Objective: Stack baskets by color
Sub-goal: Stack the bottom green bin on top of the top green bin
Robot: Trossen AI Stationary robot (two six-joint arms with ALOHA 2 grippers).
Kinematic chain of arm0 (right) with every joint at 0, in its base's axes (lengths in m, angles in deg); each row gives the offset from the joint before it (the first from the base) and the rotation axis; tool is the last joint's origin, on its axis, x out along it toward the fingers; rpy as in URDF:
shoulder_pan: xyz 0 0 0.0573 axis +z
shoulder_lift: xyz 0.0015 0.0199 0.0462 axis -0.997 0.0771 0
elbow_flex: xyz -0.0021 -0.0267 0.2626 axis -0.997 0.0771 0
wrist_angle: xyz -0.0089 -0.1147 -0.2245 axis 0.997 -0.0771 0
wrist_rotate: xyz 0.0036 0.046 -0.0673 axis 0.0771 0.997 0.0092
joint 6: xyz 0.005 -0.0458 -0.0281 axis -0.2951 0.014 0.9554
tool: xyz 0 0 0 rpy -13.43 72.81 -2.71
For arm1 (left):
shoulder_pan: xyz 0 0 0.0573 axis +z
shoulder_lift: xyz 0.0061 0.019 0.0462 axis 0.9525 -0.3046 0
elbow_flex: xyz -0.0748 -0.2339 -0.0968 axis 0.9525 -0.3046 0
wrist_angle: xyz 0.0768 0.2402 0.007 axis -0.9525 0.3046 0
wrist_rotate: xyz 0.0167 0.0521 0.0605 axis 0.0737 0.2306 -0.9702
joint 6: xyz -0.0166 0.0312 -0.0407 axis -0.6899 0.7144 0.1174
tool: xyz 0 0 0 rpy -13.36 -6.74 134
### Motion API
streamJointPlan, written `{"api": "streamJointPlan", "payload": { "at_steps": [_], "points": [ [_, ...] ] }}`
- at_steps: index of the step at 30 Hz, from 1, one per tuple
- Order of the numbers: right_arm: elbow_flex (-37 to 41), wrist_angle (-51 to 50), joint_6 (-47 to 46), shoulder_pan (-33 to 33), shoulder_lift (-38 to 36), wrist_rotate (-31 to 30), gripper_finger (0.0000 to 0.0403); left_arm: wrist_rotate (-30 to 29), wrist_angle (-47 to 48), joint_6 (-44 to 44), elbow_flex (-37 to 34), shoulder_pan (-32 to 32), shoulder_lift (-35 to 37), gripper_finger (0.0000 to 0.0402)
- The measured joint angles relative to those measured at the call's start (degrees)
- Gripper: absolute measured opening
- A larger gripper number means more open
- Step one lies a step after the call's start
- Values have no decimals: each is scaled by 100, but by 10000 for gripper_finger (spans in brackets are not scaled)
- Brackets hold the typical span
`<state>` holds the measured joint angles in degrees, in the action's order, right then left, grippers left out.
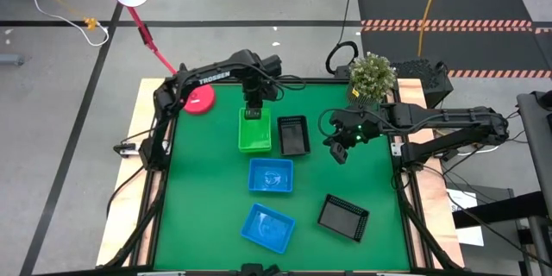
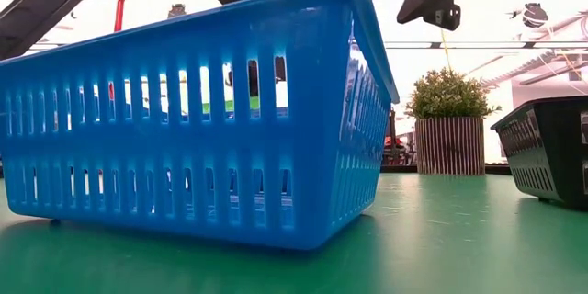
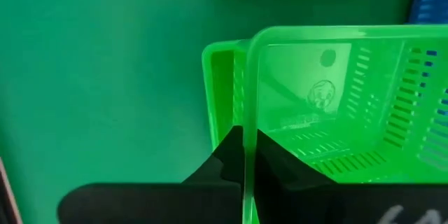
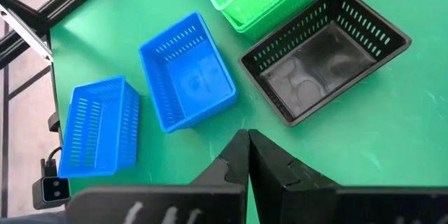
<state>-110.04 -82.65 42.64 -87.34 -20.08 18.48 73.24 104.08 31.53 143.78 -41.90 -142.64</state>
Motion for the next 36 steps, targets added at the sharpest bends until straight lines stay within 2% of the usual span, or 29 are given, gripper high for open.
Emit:
{"api": "streamJointPlan", "payload": {
  "at_steps": [13, 21, 31, 36],
  "points": [
    [0, -82, 89, 0, 0, -1, 0, 141, -26, 41, -146, 4, -14, 10],
    [0, -81, 89, 0, 0, 0, 0, 35, -160, -270, -662, -23, -17, 65],
    [0, -66, 91, 0, 0, -1, 0, -331, -768, -87, -686, -258, -14, 125],
    [0, -100, -15, 0, 0, 0, 0, -609, -829, -289, -688, -368, 11, 140]
  ]
}}
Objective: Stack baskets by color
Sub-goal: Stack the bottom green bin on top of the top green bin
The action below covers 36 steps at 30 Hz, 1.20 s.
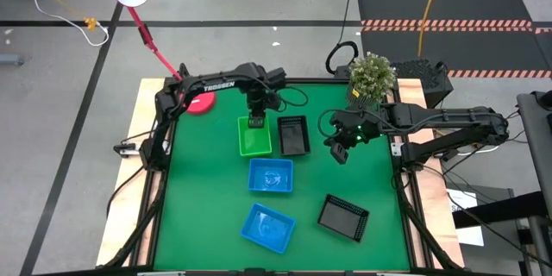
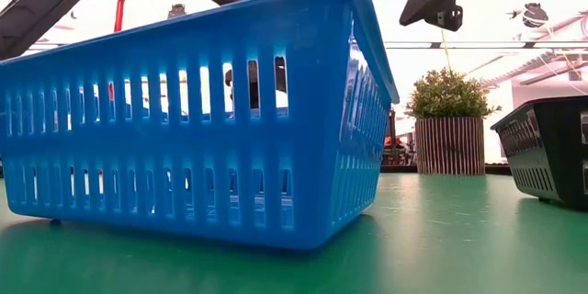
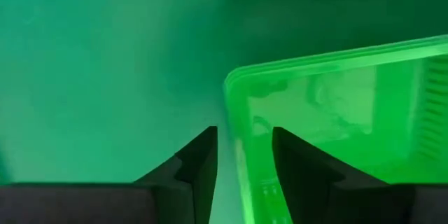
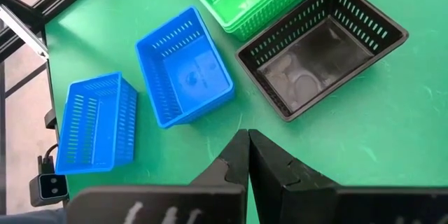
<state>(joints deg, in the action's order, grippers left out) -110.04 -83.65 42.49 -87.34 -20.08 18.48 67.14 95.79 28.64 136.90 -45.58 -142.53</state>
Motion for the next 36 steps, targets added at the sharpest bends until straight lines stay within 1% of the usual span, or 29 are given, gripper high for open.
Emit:
{"api": "streamJointPlan", "payload": {
  "at_steps": [2, 5, 7, 9, 12, 14, 19, 22, 25, 31, 34, 36],
  "points": [
    [0, -8, 0, 0, 0, 0, 0, -252, 7, -269, -1, -37, 62, 139],
    [0, -7, 0, 0, 0, 0, 0, -275, 85, -836, -1, -47, 274, 132],
    [0, -9, -3, 0, 0, 0, 0, -116, 93, -1251, -1, -44, 487, 126],
    [0, -9, -3, 0, 0, 0, 0, 53, 97, -1489, -1, -71, 697, 117],
    [0, -12, -3, 0, 0, 0, 0, 270, 95, -1537, -13, -189, 938, 100],
    [0, -18, 3, 0, 0, 0, 0, 434, 46, -1542, -143, -275, 1034, 90],
    [0, -145, -1, -1, 0, 0, 0, 532, 80, -1811, -829, -500, 1235, 71],
    [0, -176, -19, -1, 0, 0, 0, 689, 14, -1995, -1261, -773, 1600, 59],
    [0, -178, 23, -1, 0, 0, 0, 712, -151, -2127, -1782, -1075, 1966, 48],
    [0, -175, 165, -4, 2, -51, 0, 716, -867, -2675, -2798, -1677, 2729, 41],
    [0, -143, 182, -2, 2, -276, 0, 714, -1243, -2826, -3122, -1978, 2953, 41],
    [0, -111, 194, -4, 2, -322, 0, 714, -1502, -2904, -3360, -2155, 3055, 42]
  ]
}}
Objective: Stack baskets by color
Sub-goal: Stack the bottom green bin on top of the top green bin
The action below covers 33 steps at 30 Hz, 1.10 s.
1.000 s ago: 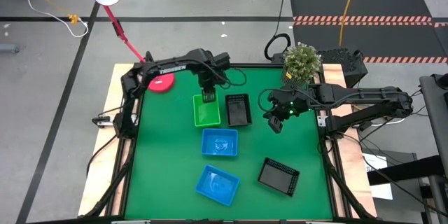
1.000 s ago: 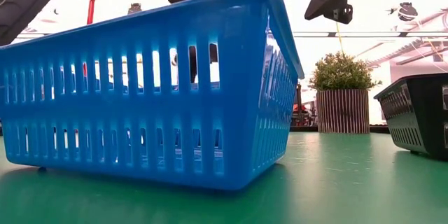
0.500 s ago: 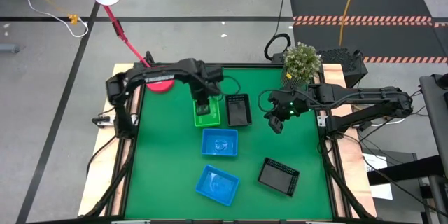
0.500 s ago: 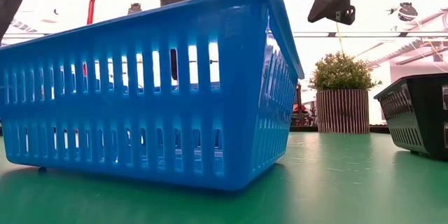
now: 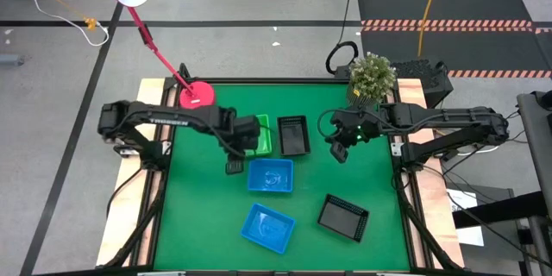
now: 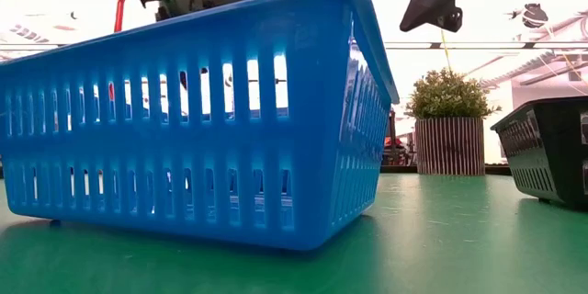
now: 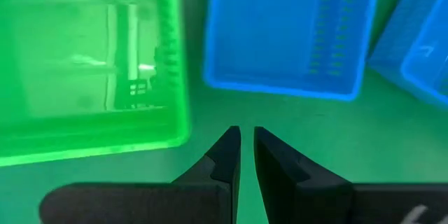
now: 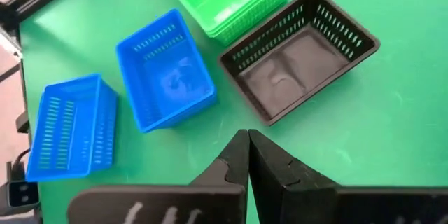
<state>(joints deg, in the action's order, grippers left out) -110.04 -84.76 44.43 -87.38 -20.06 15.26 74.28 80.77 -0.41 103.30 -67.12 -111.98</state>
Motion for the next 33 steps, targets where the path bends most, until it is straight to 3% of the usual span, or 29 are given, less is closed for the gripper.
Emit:
{"api": "streamJointPlan", "payload": {
  "at_steps": [3, 8, 25, 33],
  "points": [
    [0, 18, 11, -2, 0, -104, 0, -28, -561, -152, -340, -192, -19, 42],
    [0, 25, -45, -2, 0, -104, 0, -643, -920, -474, -623, -341, -67, 42],
    [0, 68, -566, 17, 0, 175, 0, -1048, -945, -498, -719, -279, -66, 42],
    [0, 64, -791, 456, 0, 219, 0, -1212, -922, -481, -719, -174, -62, 42]
  ]
}}
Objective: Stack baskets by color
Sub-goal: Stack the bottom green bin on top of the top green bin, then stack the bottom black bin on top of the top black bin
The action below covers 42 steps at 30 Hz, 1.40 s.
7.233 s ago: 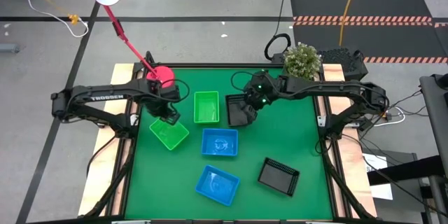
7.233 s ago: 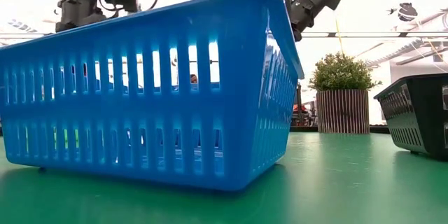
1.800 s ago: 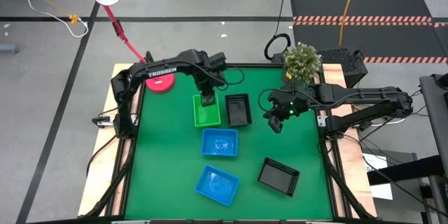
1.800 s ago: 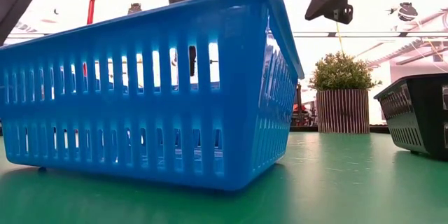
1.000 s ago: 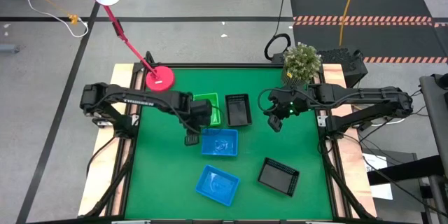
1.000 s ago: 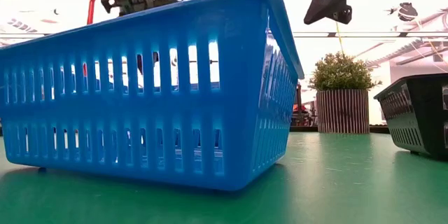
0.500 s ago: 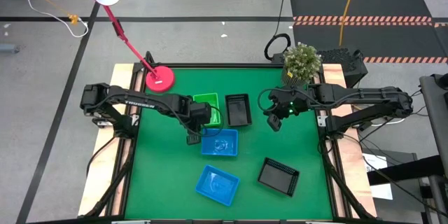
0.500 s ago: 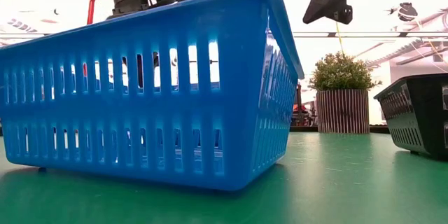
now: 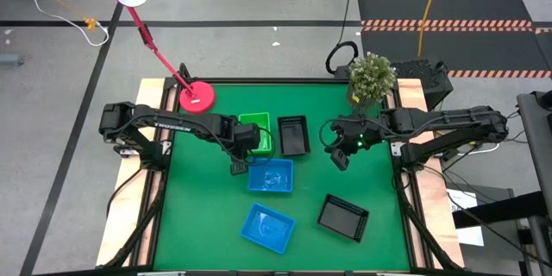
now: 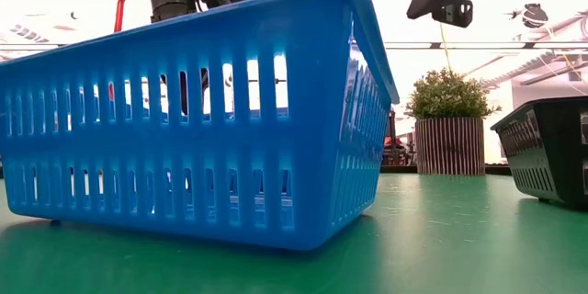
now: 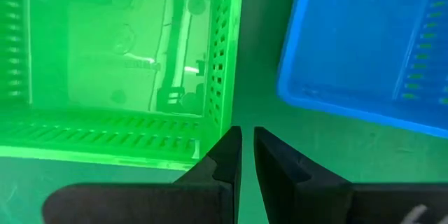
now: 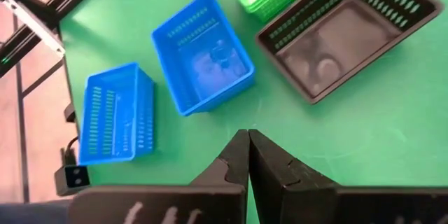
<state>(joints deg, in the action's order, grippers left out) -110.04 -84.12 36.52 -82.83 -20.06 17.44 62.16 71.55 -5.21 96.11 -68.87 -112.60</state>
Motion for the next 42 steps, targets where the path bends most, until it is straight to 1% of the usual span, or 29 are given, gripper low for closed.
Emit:
{"api": "streamJointPlan", "payload": {
  "at_steps": [4, 8, 12, 17, 21, 25, 29, 35, 39, 42],
  "points": [
    [0, -2, -223, 280, 0, -2, 0, -5, 173, 9, 2, -7, 57, 42],
    [0, -126, -363, 553, 0, 1, 0, 114, 335, -3, 2, -47, 119, 42],
    [0, -383, -536, 839, 8, 3, 8, 160, 348, -247, 2, -98, 198, 42],
    [0, -643, -595, 1287, 39, -30, 50, 159, 378, -761, 2, -91, 303, 42],
    [74, -790, -494, 1615, 82, -249, 92, 162, 343, -1055, 10, -108, 318, 42],
    [432, -758, -537, 1812, 88, -274, 128, 142, 338, -1290, 4, -239, 321, 42],
    [951, -439, -663, 1957, 90, -4, 148, 150, 342, -1688, 4, -450, 319, 42],
    [1710, 394, -426, 2346, 90, 7, 150, 142, 343, -2498, 4, -869, 319, 42],
    [2036, 643, -411, 2479, 90, 156, 147, 79, 342, -3008, 4, -1191, 319, 42],
    [2226, 777, -372, 2548, 90, 160, 147, 25, 342, -3281, 4, -1393, 319, 42]
  ]
}}
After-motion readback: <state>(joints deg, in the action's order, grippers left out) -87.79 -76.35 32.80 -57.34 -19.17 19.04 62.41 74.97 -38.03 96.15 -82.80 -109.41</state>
